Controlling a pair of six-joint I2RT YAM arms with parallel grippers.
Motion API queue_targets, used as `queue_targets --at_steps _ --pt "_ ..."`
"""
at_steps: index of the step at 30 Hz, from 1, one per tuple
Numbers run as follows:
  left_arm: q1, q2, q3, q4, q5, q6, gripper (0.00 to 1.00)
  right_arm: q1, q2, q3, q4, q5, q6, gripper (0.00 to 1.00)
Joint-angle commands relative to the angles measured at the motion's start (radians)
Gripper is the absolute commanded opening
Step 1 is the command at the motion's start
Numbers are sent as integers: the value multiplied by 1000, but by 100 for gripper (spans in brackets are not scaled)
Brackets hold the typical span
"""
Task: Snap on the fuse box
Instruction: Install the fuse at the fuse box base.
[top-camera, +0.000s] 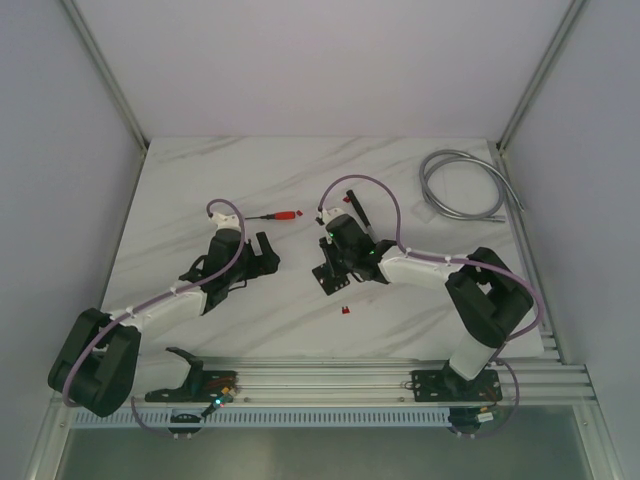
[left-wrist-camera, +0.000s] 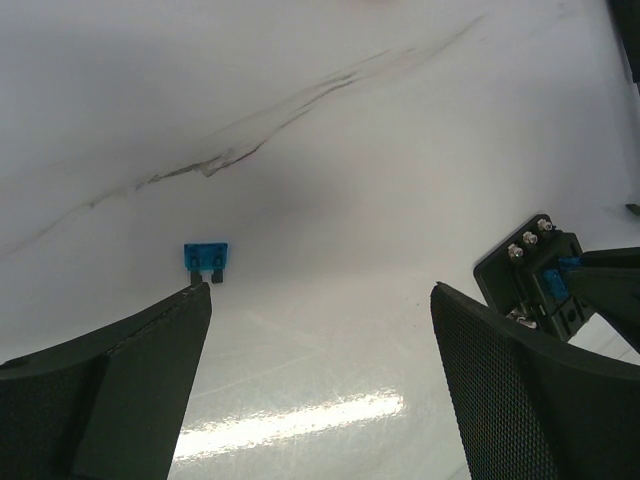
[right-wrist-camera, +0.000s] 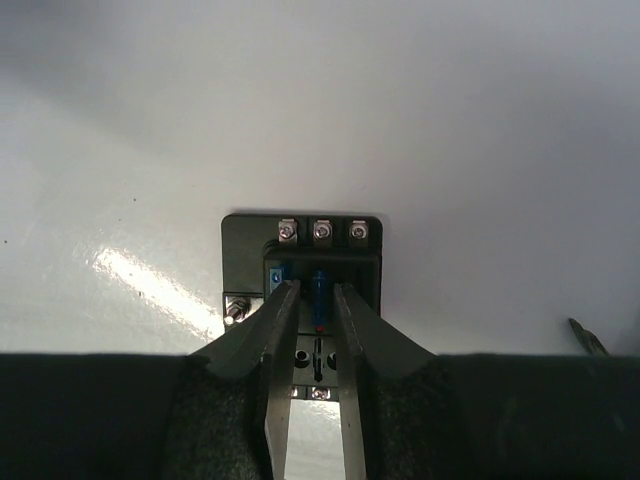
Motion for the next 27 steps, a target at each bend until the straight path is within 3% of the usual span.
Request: queue_targets --at_steps 1,27 --pt "7 -14 -9 -3 7 7 100 -2 -4 33 -14 -15 12 27" --pt "7 -20 -11 -4 12 7 100 13 30 77 -69 20 0 17"
